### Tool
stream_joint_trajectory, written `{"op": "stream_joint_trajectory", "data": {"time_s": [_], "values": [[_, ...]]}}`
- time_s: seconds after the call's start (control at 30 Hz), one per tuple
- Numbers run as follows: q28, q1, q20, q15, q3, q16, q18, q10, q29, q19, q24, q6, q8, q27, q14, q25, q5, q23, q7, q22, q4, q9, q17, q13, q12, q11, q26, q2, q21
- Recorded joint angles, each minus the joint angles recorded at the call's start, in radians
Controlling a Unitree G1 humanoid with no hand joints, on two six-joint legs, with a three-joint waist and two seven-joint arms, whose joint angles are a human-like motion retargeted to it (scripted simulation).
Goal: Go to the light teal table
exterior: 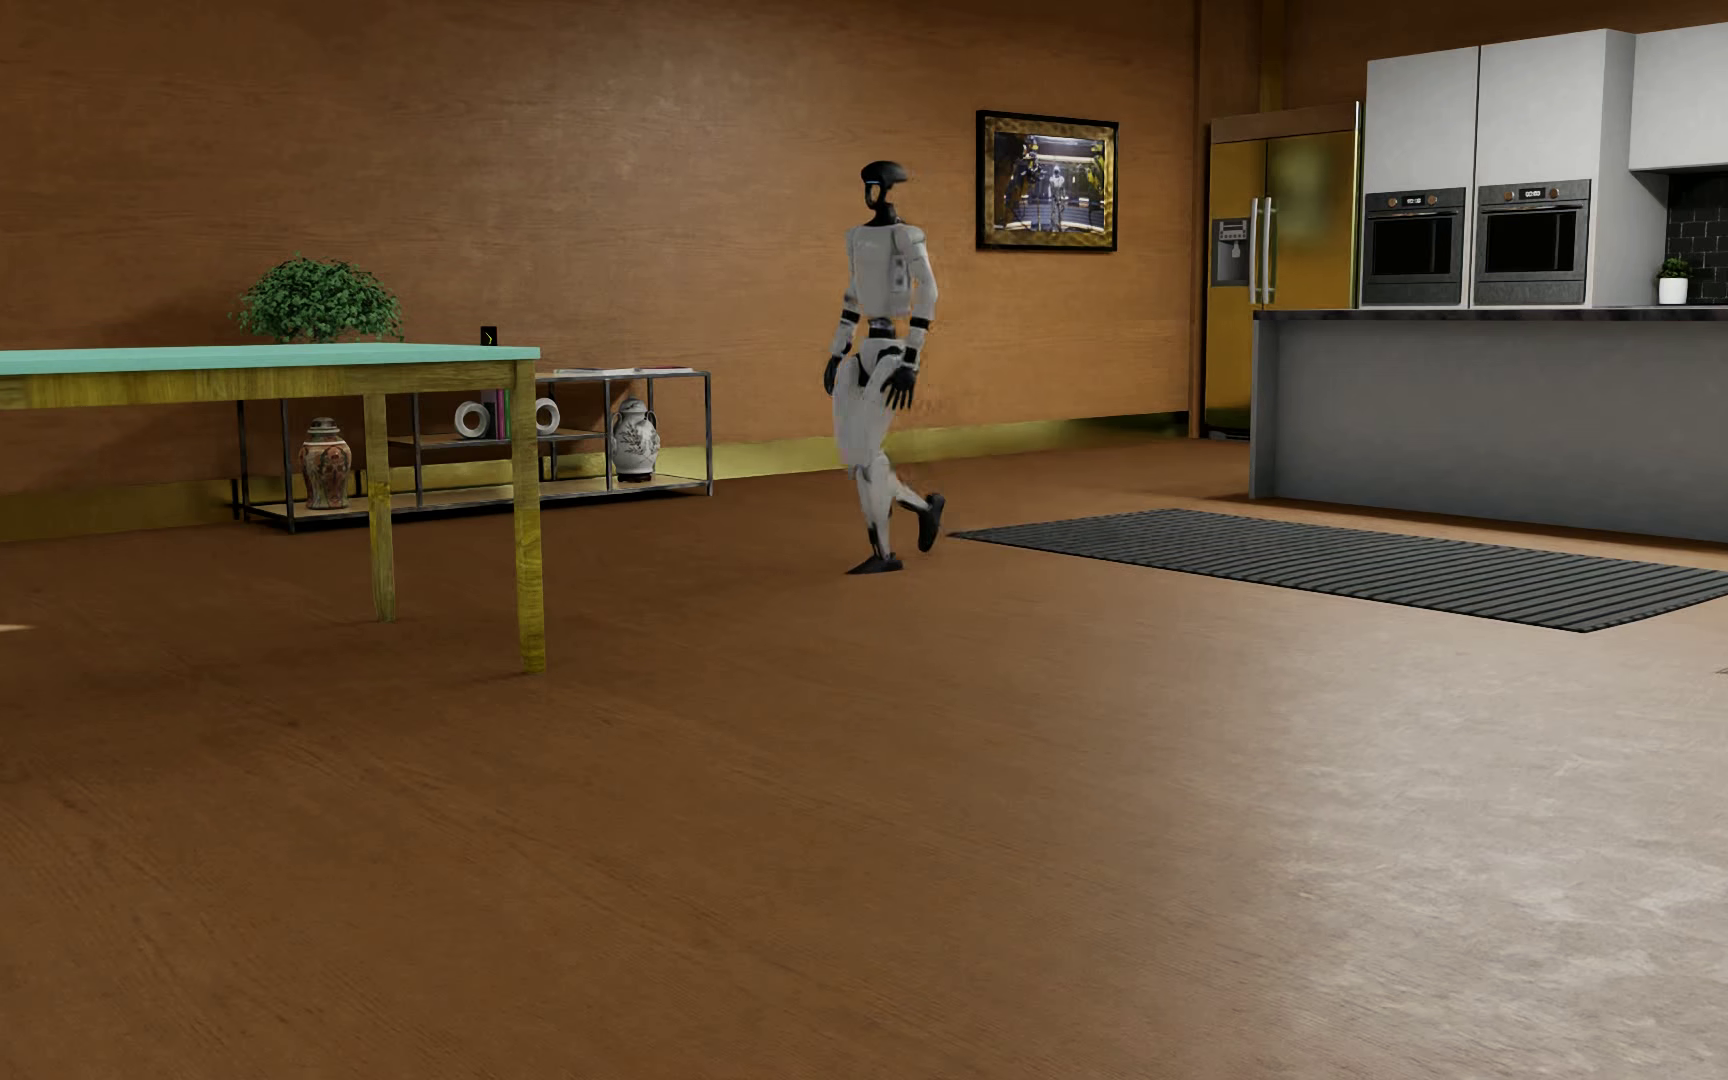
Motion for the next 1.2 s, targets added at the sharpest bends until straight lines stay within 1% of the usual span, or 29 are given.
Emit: {"op": "stream_joint_trajectory", "data": {"time_s": [0.07, 0.1, 0.13, 0.2, 0.27, 0.33, 0.37, 0.4, 0.43, 0.47, 0.5, 0.53, 0.6, 0.63, 0.67, 0.7, 0.73, 0.77, 0.8, 0.83, 0.9, 0.93, 1.0, 1.03, 1.07, 1.1, 1.13, 1.17, 1.2], "values": [[0.000, 0.095, 0.111, -0.208, -0.043, 0.031, 0.000, -0.019, 0.000, 0.000, 0.000, -0.006, 0.000, 0.000, -0.077, 0.000, -0.014, 0.064, 0.000, -0.112, -0.005, 0.000, 0.003, 0.074, -0.041, 0.181, 0.000, -0.171, 0.032], [0.000, 0.141, 0.172, -0.285, -0.068, 0.040, 0.000, -0.028, 0.000, 0.000, 0.000, -0.002, 0.000, 0.000, -0.113, 0.000, -0.009, 0.087, 0.000, -0.158, 0.000, 0.000, 0.005, 0.111, -0.060, 0.203, 0.000, -0.246, 0.039], [0.000, 0.186, 0.232, -0.329, -0.094, 0.044, 0.000, -0.036, 0.000, 0.000, 0.000, 0.003, 0.000, 0.000, -0.149, 0.000, -0.001, 0.102, 0.000, -0.201, 0.007, 0.000, 0.006, 0.148, -0.076, 0.175, 0.000, -0.311, 0.048], [0.000, 0.263, 0.330, -0.342, -0.141, 0.041, 0.000, -0.049, 0.000, 0.000, 0.000, 0.016, 0.000, 0.000, -0.211, 0.000, 0.017, 0.108, 0.000, -0.273, 0.024, -0.001, 0.006, 0.207, -0.104, -0.010, 0.000, -0.411, 0.078], [0.000, 0.334, 0.373, -0.315, -0.181, 0.030, 0.000, -0.061, 0.000, 0.000, 0.000, 0.028, 0.000, 0.000, -0.253, 0.000, 0.020, 0.112, 0.000, -0.326, 0.041, 0.004, 0.016, 0.239, -0.123, -0.300, 0.000, -0.439, 0.099], [0.000, 0.390, 0.349, -0.315, -0.210, 0.022, 0.000, -0.059, 0.000, 0.000, 0.000, 0.020, 0.000, 0.000, -0.280, 0.000, -0.004, 0.120, 0.000, -0.363, 0.051, 0.004, 0.034, 0.241, -0.128, -0.564, 0.000, -0.418, 0.125], [0.000, 0.410, 0.320, -0.326, -0.218, 0.015, 0.000, -0.051, 0.000, 0.000, 0.000, 0.016, 0.000, 0.000, -0.285, 0.000, -0.017, 0.120, 0.000, -0.368, 0.057, 0.002, 0.040, 0.232, -0.125, -0.640, 0.000, -0.408, 0.144], [0.000, 0.429, 0.285, -0.321, -0.221, 0.005, 0.000, -0.039, 0.000, 0.000, 0.000, 0.016, 0.000, 0.000, -0.281, 0.000, -0.027, 0.115, 0.000, -0.365, 0.066, 0.000, 0.046, 0.220, -0.112, -0.659, 0.000, -0.401, 0.154], [0.000, 0.449, 0.247, -0.274, -0.220, -0.009, 0.000, -0.025, 0.000, 0.000, 0.000, 0.023, 0.000, 0.000, -0.266, 0.000, -0.029, 0.106, 0.000, -0.351, 0.078, -0.003, 0.048, 0.205, -0.089, -0.630, 0.000, -0.398, 0.142], [0.000, 0.467, 0.214, -0.184, -0.212, -0.025, 0.000, -0.005, 0.000, 0.000, 0.000, 0.040, 0.000, 0.000, -0.235, 0.000, -0.024, 0.092, 0.000, -0.324, 0.096, -0.010, 0.046, 0.189, -0.055, -0.588, 0.000, -0.394, 0.109], [0.000, 0.475, 0.185, -0.107, -0.194, -0.042, 0.000, 0.029, 0.000, 0.000, 0.000, 0.064, 0.000, 0.000, -0.180, 0.000, -0.005, 0.070, 0.000, -0.283, 0.115, -0.020, 0.041, 0.174, -0.009, -0.552, 0.000, -0.388, 0.063], [0.000, 0.468, 0.156, -0.084, -0.168, -0.057, 0.000, 0.089, 0.000, 0.000, 0.000, 0.090, 0.000, 0.000, -0.095, 0.000, 0.019, 0.037, 0.000, -0.226, 0.134, -0.028, 0.032, 0.160, 0.042, -0.521, 0.000, -0.370, 0.017], [0.000, 0.375, 0.079, -0.146, -0.116, -0.071, 0.000, 0.314, 0.000, 0.000, 0.000, 0.130, 0.000, 0.000, 0.129, 0.000, 0.060, -0.057, 0.000, -0.069, 0.167, -0.031, -0.001, 0.132, 0.131, -0.496, 0.000, -0.285, -0.057], [0.000, 0.292, 0.037, -0.191, -0.097, -0.068, 0.000, 0.471, 0.000, 0.000, 0.000, 0.147, 0.000, 0.000, 0.189, 0.000, 0.081, -0.102, 0.000, 0.008, 0.183, -0.025, -0.023, 0.112, 0.164, -0.503, 0.000, -0.229, -0.088], [0.000, 0.199, 0.010, -0.231, -0.078, -0.061, 0.000, 0.637, 0.000, 0.000, 0.000, 0.162, 0.000, 0.000, 0.185, 0.000, 0.102, -0.132, 0.000, 0.071, 0.192, -0.016, -0.045, 0.085, 0.193, -0.514, 0.000, -0.175, -0.121], [0.000, 0.106, 0.003, -0.263, -0.052, -0.052, 0.000, 0.780, 0.000, 0.000, 0.000, 0.170, 0.000, 0.000, 0.148, 0.000, 0.119, -0.144, 0.000, 0.122, 0.190, -0.009, -0.064, 0.051, 0.221, -0.524, 0.000, -0.128, -0.155], [0.000, 0.022, 0.009, -0.287, -0.017, -0.042, 0.000, 0.871, 0.000, 0.000, 0.000, 0.172, 0.000, 0.000, 0.114, 0.000, 0.129, -0.140, 0.000, 0.160, 0.181, -0.004, -0.082, 0.012, 0.249, -0.532, 0.000, -0.087, -0.186], [0.000, -0.050, 0.020, -0.308, 0.020, -0.030, 0.000, 0.897, 0.000, 0.000, 0.000, 0.173, 0.000, 0.000, 0.095, 0.000, 0.135, -0.133, 0.000, 0.182, 0.171, 0.000, -0.098, -0.026, 0.276, -0.539, 0.000, -0.048, -0.213], [0.000, -0.108, 0.030, -0.326, 0.055, -0.020, 0.000, 0.858, 0.000, 0.000, 0.000, 0.175, 0.000, 0.000, 0.090, 0.000, 0.140, -0.133, 0.000, 0.191, 0.163, 0.004, -0.113, -0.059, 0.302, -0.546, 0.000, -0.008, -0.237], [0.000, -0.151, 0.034, -0.343, 0.088, -0.012, 0.000, 0.757, 0.000, 0.000, 0.000, 0.180, 0.000, 0.000, 0.103, 0.000, 0.144, -0.141, 0.000, 0.190, 0.155, 0.006, -0.128, -0.086, 0.325, -0.553, 0.000, 0.029, -0.258], [0.000, -0.188, 0.049, -0.387, 0.143, -0.009, 0.000, 0.444, 0.000, 0.000, 0.000, 0.191, 0.000, 0.000, 0.152, 0.000, 0.154, -0.185, 0.000, 0.162, 0.146, 0.007, -0.154, -0.117, 0.361, -0.575, 0.000, 0.105, -0.281], [0.000, -0.187, 0.066, -0.416, 0.167, -0.016, 0.000, 0.284, 0.000, 0.000, 0.000, 0.200, 0.000, 0.000, 0.145, 0.000, 0.160, -0.214, 0.000, 0.134, 0.147, 0.002, -0.168, -0.123, 0.379, -0.589, 0.000, 0.142, -0.284], [0.000, -0.180, 0.096, -0.481, 0.203, -0.047, 0.000, 0.025, 0.000, 0.000, 0.000, 0.221, 0.000, 0.000, 0.051, 0.000, 0.171, -0.263, 0.000, 0.074, 0.162, -0.020, -0.186, -0.130, 0.412, -0.605, 0.000, 0.195, -0.290], [0.000, -0.179, 0.104, -0.506, 0.215, -0.069, 0.000, -0.066, 0.000, 0.000, 0.000, 0.229, 0.000, 0.000, -0.027, 0.000, 0.174, -0.274, 0.000, 0.057, 0.175, -0.032, -0.186, -0.133, 0.420, -0.603, 0.000, 0.209, -0.293], [0.000, -0.181, 0.099, -0.522, 0.221, -0.088, 0.000, -0.095, 0.000, 0.000, 0.000, 0.233, 0.000, 0.000, -0.101, 0.000, 0.175, -0.276, 0.000, 0.052, 0.190, -0.043, -0.176, -0.133, 0.418, -0.595, 0.000, 0.215, -0.297], [0.000, -0.180, 0.078, -0.532, 0.222, -0.104, 0.000, -0.082, 0.000, 0.000, 0.000, 0.230, 0.000, 0.000, -0.131, 0.000, 0.171, -0.269, 0.000, 0.058, 0.202, -0.050, -0.159, -0.128, 0.405, -0.585, 0.000, 0.223, -0.300], [0.000, -0.174, 0.047, -0.535, 0.218, -0.111, 0.000, -0.058, 0.000, 0.000, 0.000, 0.220, 0.000, 0.000, -0.128, 0.000, 0.164, -0.250, 0.000, 0.070, 0.205, -0.048, -0.136, -0.119, 0.380, -0.577, 0.000, 0.240, -0.298], [0.000, -0.175, 0.016, -0.520, 0.211, -0.113, 0.000, -0.091, 0.000, 0.000, 0.000, 0.207, 0.000, 0.000, -0.086, 0.000, 0.154, -0.222, 0.000, 0.086, 0.198, -0.047, -0.110, -0.103, 0.347, -0.570, 0.000, 0.255, -0.285], [0.000, -0.186, -0.004, -0.475, 0.198, -0.112, 0.000, -0.085, 0.000, 0.000, 0.000, 0.186, 0.000, 0.000, 0.019, 0.000, 0.138, -0.189, 0.000, 0.103, 0.179, -0.054, -0.086, -0.079, 0.311, -0.560, 0.000, 0.258, -0.262]]}}
